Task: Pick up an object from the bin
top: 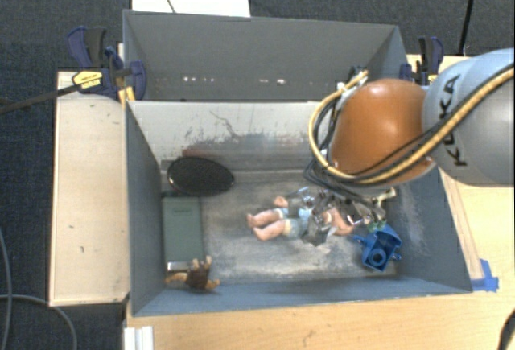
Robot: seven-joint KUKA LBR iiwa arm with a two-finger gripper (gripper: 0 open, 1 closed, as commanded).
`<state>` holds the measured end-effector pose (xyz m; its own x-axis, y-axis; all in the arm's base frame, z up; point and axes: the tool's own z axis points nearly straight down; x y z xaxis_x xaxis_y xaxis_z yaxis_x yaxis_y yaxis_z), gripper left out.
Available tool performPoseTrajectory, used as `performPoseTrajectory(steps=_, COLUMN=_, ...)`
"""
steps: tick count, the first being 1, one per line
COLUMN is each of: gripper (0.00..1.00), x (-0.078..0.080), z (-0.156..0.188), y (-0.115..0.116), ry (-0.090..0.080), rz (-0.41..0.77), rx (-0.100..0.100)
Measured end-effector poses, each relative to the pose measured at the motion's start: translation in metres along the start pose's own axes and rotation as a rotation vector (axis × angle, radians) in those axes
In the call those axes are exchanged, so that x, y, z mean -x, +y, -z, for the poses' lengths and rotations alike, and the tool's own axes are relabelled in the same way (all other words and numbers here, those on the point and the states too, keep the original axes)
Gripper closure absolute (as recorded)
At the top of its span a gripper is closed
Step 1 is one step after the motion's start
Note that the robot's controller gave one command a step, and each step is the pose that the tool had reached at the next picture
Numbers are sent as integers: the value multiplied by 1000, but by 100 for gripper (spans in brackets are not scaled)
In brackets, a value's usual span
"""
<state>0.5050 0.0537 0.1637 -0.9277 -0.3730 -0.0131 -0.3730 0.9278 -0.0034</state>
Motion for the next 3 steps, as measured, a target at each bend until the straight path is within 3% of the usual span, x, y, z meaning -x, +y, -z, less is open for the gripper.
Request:
performPoseTrajectory(steps=1, gripper=100, x=19, z=-77, y=49, ry=8, rz=148, rx=2)
performPoseTrajectory(steps=2, gripper=100, x=-22, z=-92, y=-16, ry=8, rz=355, rx=4)
performPoseTrajectory(steps=3, gripper=100, x=-22, z=-92, y=-16, ry=9, rz=354, rx=4)
